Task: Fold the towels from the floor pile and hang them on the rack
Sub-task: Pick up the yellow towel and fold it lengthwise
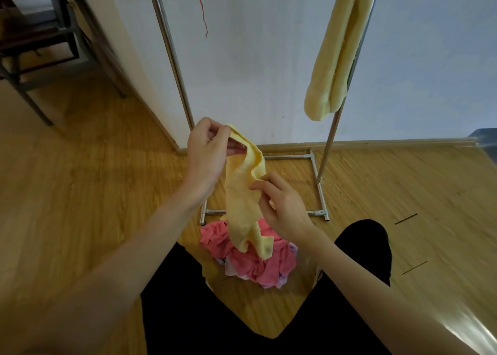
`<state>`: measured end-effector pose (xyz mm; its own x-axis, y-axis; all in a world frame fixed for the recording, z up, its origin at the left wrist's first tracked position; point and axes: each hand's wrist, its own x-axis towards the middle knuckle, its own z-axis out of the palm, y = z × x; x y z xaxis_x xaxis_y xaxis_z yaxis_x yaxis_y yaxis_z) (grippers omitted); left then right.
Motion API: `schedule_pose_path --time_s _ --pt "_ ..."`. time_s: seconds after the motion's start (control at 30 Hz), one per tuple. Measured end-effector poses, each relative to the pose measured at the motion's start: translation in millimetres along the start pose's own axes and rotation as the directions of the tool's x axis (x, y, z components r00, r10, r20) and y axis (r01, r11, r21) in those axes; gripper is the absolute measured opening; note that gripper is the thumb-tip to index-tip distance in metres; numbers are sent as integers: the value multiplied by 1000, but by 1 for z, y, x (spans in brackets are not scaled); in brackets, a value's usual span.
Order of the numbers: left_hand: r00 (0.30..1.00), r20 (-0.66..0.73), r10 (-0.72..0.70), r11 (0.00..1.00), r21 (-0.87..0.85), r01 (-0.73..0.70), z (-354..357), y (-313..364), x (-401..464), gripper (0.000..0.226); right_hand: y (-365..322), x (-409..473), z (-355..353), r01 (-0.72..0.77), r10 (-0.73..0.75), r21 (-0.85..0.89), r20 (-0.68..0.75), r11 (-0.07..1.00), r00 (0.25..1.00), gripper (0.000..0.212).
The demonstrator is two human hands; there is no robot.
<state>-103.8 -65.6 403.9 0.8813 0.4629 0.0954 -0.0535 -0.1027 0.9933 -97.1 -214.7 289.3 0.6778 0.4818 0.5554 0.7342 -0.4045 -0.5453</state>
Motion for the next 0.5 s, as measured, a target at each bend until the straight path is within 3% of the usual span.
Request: schedule_pose_path --time_s 0.3,0.4,0.5 --pt "1000 6 2 999 -39 -1 9 11 -9 9 -23 43 15 -385 369 -24 -236 923 899 51" --pt "1000 20 -3 998 -57 5 10 11 -8 7 -25 51 19 -442 412 -52 -278 896 868 48" --pt "1000 26 4 998 -60 -3 10 11 -7 7 -22 52 21 -469 431 -87 -276 879 859 32"
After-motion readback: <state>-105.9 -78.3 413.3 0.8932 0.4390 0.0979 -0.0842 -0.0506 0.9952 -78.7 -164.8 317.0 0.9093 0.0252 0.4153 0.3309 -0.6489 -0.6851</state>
